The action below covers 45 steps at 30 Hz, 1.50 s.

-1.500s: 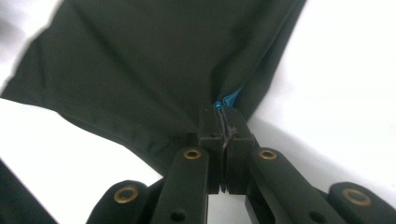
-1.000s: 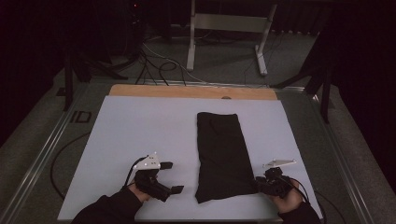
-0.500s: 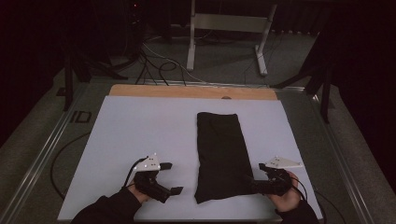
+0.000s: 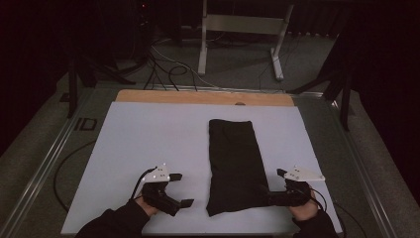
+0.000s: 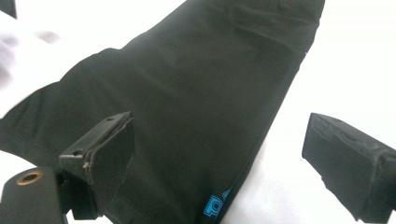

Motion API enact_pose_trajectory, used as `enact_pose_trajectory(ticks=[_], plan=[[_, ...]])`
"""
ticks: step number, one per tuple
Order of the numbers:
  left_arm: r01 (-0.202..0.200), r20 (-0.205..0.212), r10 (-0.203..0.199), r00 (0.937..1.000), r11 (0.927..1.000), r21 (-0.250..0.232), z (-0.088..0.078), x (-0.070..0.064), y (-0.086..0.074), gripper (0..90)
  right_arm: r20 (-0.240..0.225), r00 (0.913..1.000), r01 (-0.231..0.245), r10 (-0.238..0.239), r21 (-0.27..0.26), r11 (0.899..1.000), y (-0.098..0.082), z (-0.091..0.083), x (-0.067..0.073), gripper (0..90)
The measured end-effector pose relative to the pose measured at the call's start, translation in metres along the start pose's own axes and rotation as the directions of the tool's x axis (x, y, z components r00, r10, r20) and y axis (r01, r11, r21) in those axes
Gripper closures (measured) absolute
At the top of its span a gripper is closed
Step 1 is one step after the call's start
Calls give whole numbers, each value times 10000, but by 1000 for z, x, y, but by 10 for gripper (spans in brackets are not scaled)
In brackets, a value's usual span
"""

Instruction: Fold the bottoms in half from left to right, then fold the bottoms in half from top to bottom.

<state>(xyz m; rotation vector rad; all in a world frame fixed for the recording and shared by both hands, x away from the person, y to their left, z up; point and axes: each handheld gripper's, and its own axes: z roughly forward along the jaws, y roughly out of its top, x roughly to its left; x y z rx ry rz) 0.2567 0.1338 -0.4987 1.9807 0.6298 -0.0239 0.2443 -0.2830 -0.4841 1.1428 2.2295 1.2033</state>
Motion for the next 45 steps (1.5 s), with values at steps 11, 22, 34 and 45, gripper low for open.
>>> enact_pose_trajectory(ticks=[11, 22, 34, 45], plan=[[-99, 225, 97, 9997, 9999, 112, -1, -2, 4, 0, 83, 9985, 545, -548, 281, 9981, 1, 2, 9, 92], [-255, 475, 249, 9986, 9996, 117, -2, -7, 18, 0, -4, 9966, 827, -827, 168, 9964, 11, 3, 13, 92], [-701, 618, 690, 9957, 9974, 157, 1, -6, 52, 0, 131, 9938, 1104, -1101, -318, 9934, 43, -6, 9, 93], [-635, 21, 635, 9980, 9980, -42, 2, 7, 80, 0, 277, 9889, 1478, -1461, -759, 9861, 81, -2, 1, 94]])
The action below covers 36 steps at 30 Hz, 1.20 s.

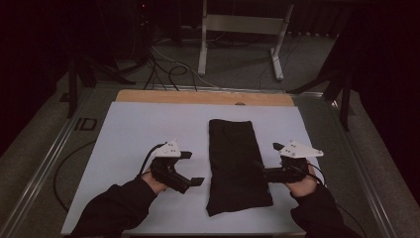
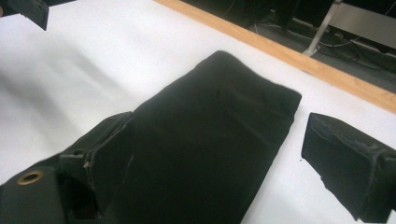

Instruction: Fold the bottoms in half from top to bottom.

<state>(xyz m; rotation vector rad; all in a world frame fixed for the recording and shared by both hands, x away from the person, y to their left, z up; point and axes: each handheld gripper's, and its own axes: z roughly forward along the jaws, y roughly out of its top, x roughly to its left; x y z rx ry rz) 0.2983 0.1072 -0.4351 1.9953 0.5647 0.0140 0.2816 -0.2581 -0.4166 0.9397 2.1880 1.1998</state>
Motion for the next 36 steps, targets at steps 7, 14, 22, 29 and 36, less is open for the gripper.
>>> enact_pose_trajectory(ticks=[7, 14, 22, 29, 36], plan=[[375, -385, -373, 9986, 9993, 39, 3, 13, 9, 0, 39, 9998, 194, -194, -62, 9998, 13, 10, -6, 95], [566, -737, -565, 9957, 9984, -3, 8, 25, 20, 0, 238, 9997, 55, -55, 23, 10000, 25, 24, -22, 94], [798, -1223, -777, 9894, 9967, 119, 21, 38, 33, 0, 353, 9993, -125, 121, 101, 9999, 36, 42, -38, 105], [815, -1514, -787, 9853, 9966, 127, 32, 52, 41, 0, 582, 9982, -183, 175, 139, 9997, 45, 58, -51, 104], [888, -1743, -877, 9808, 9960, -13, 47, 68, 41, 0, 687, 9965, -503, 476, 373, 9980, 44, 78, -60, 102]])
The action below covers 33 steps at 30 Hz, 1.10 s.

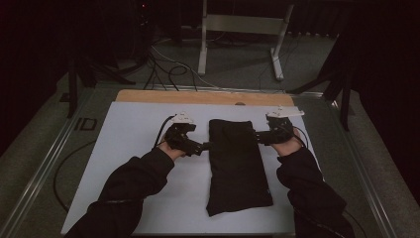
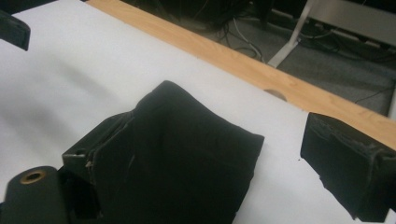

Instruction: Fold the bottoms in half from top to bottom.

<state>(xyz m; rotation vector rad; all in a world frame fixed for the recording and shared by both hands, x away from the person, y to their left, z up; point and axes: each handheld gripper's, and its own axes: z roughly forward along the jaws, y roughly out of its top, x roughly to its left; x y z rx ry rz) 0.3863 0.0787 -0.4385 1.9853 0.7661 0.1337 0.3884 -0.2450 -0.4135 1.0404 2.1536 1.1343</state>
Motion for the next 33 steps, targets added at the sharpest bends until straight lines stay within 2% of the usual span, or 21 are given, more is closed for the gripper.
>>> enact_pose_trajectory(ticks=[4, 9, 12, 16, 17, 19, 22, 23, 27, 29, 31, 33], plan=[[90, -65, -90, 9999, 10000, 32, 8, 4, 0, 0, -59, 9999, -153, 153, 112, 9998, -3, 8, -2, 101], [2, -179, 0, 9998, 10000, 92, 22, 8, -2, 0, -7, 9999, -108, 109, 350, 9993, -9, 21, -4, 99], [93, -224, -90, 9997, 9998, 161, 30, 12, -3, 0, 26, 9993, -366, 365, 502, 9981, -15, 30, -7, 99], [485, -241, -477, 9986, 9982, 364, 39, 19, -4, 0, 138, 9988, -472, 464, 681, 9966, -19, 37, -9, 100], [529, -368, -516, 9980, 9979, 371, 43, 22, -5, 0, 189, 9988, -463, 450, 752, 9961, -20, 38, -10, 100], [568, -362, -554, 9978, 9977, 378, 45, 24, -5, 0, 224, 9986, -501, 485, 760, 9958, -21, 40, -11, 100], [947, -199, -941, 9954, 9950, 304, 51, 30, -6, 0, 226, 9962, -859, 844, 778, 9933, -25, 45, -15, 100], [1114, -150, -1109, 9937, 9929, 423, 53, 32, -6, 0, 226, 9962, -859, 844, 778, 9933, -25, 45, -15, 100], [1258, -272, -1247, 9918, 9911, 429, 62, 36, -7, 0, 266, 9946, -1022, 1002, 881, 9908, -29, 51, -20, 118], [1321, -402, -1303, 9907, 9902, 463, 67, 38, -7, 0, 123, 9981, -616, 605, 1143, 9915, -31, 53, -23, 131], [1422, -456, -1397, 9891, 9882, 567, 71, 40, -8, 0, -57, 9986, -518, 529, 1204, 9914, -34, 57, -25, 127], [1566, -504, -1535, 9869, 9856, 642, 76, 42, -9, 0, -7, 9985, -540, 546, 1347, 9894, -36, 60, -26, 128]])
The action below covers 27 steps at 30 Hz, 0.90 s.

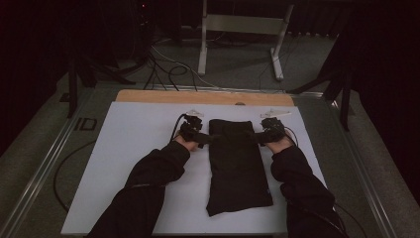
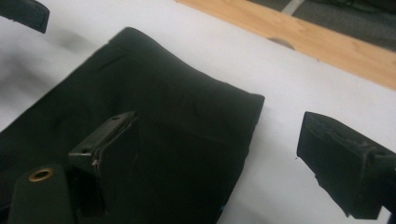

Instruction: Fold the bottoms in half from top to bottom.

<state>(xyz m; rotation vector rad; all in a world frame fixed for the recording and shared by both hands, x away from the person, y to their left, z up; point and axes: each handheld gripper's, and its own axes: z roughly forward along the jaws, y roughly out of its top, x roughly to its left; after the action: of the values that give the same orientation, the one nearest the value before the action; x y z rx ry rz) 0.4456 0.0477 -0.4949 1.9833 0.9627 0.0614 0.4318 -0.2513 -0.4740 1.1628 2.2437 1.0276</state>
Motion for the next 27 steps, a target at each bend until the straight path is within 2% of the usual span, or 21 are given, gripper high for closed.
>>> enact_pose_trajectory(ticks=[2, 5, 8, 11, 12, 14, 17, 20, 21, 23, 25, 26, 27], plan=[[-10, -3, 10, 10000, 9999, 130, 5, 0, 0, 0, -85, 9999, -82, 82, 14, 10000, -1, 2, -1, 128], [333, 220, -345, 9992, 9979, 553, 13, 2, 1, 0, -149, 9993, -355, 356, 106, 9993, -3, 6, -5, 126], [374, 2, -377, 9993, 9932, 1098, 23, 3, 3, 0, -302, 9948, -963, 974, 353, 9947, -5, 13, -10, 128], [539, -118, -528, 9985, 9910, 1225, 26, 5, 3, 1, -315, 9934, -1083, 1101, 541, 9926, -6, 17, -12, 131], [538, -113, -528, 9985, 9919, 1154, 27, 6, 3, 33, -485, 9912, -1196, 1228, 643, 9907, -8, 20, -15, 132], [458, -359, -422, 9985, 9934, 1056, 28, 7, 2, 51, -468, 9902, -1279, 1313, 694, 9894, -9, 22, -16, 134], [552, -406, -515, 9978, 9939, 958, 29, 12, 1, 127, -605, 9847, -1586, 1637, 823, 9839, -12, 27, -21, 175], [774, -498, -728, 9961, 9924, 959, 30, 16, -1, 155, -615, 9826, -1692, 1752, 915, 9813, -14, 31, -23, 202], [876, -380, -844, 9957, 9918, 926, 30, 18, -2, 184, -586, 9813, -1773, 1833, 947, 9796, -14, 32, -23, 211], [959, -446, -923, 9947, 9916, 872, 32, 19, -4, 246, -461, 9833, -1691, 1759, 1234, 9778, -17, 38, -25, 228], [735, -323, -710, 9970, 9936, 862, 33, 18, -6, 270, -415, 9836, -1691, 1756, 1272, 9774, -18, 39, -25, 233], [768, -266, -749, 9968, 9936, 834, 34, 18, -6, 300, -447, 9823, -1747, 1817, 1281, 9763, -18, 40, -26, 237], [814, -116, -808, 9967, 9932, 826, 34, 18, -6, 371, -397, 9816, -1796, 1866, 1370, 9741, -20, 43, -26, 249]])
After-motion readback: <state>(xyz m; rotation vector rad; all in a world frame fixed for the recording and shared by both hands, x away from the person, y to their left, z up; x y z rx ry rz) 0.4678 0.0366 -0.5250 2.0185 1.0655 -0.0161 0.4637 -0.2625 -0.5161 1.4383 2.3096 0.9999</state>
